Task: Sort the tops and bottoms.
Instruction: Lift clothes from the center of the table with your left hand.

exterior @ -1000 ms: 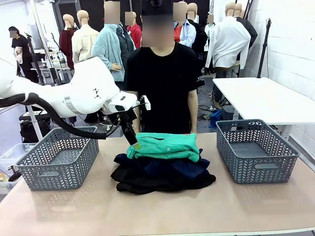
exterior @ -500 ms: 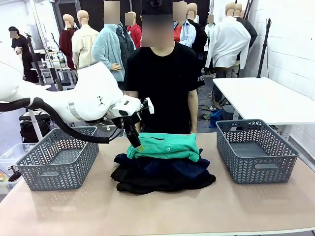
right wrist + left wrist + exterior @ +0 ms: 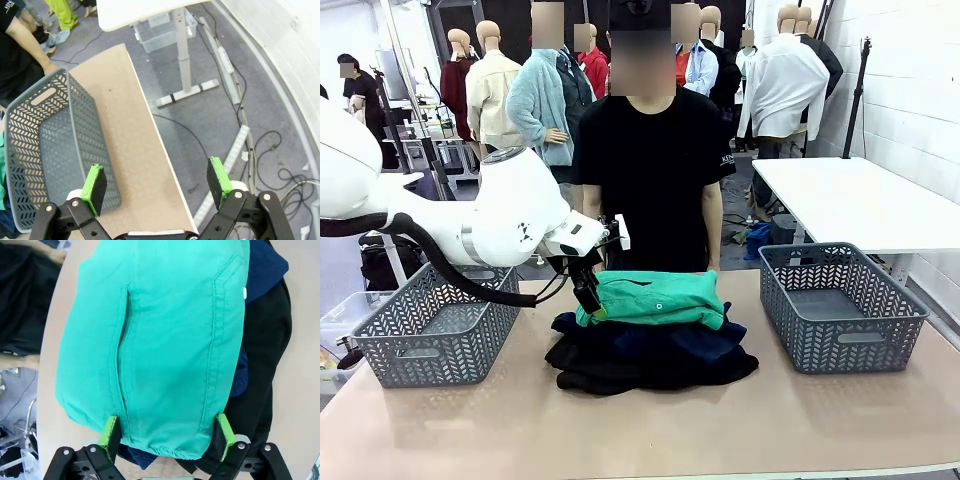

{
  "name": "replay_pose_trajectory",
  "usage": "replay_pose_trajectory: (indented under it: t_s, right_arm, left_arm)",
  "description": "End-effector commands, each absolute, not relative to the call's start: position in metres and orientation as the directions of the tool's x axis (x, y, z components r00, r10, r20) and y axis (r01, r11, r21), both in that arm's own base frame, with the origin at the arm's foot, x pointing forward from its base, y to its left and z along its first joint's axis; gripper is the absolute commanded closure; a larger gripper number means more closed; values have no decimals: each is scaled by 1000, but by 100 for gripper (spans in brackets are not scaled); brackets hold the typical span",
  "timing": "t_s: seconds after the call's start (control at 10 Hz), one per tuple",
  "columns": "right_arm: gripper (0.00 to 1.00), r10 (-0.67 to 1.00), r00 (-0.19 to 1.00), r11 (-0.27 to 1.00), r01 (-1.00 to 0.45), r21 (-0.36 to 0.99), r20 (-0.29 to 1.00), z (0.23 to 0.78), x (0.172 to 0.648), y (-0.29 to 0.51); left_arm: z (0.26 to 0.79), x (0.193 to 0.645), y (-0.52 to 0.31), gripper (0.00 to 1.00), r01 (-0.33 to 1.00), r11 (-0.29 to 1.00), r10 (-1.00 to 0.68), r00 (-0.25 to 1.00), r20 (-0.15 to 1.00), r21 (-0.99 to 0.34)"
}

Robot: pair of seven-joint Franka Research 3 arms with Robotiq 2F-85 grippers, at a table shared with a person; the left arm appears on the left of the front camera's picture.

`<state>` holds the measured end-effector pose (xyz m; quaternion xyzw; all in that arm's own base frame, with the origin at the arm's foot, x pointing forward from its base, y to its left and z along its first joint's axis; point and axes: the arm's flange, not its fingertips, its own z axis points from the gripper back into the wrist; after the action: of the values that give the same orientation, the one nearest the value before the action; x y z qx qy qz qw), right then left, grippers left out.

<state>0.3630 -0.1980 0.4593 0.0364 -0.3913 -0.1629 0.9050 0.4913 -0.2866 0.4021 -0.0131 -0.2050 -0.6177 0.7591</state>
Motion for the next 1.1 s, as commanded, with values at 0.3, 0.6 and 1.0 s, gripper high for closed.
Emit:
replay_pose_trajectory:
  t_s: [0.3,0.6,1.0]
  right_arm:
    - [0,-322,643,945,260,197,695,457,362,-201]
    - [0,-322,643,945,260,197,695,457,362,-201]
    - [0,-322,643,945,260,197,695,457,362,-201]
  left_arm:
    - [402,488,-286,80,943,248,-928,165,335,223]
    - [411,487,-285,100,949,259,-917,183,356,181]
    - [444,479,-280,100,947,285,-885,202,420,145]
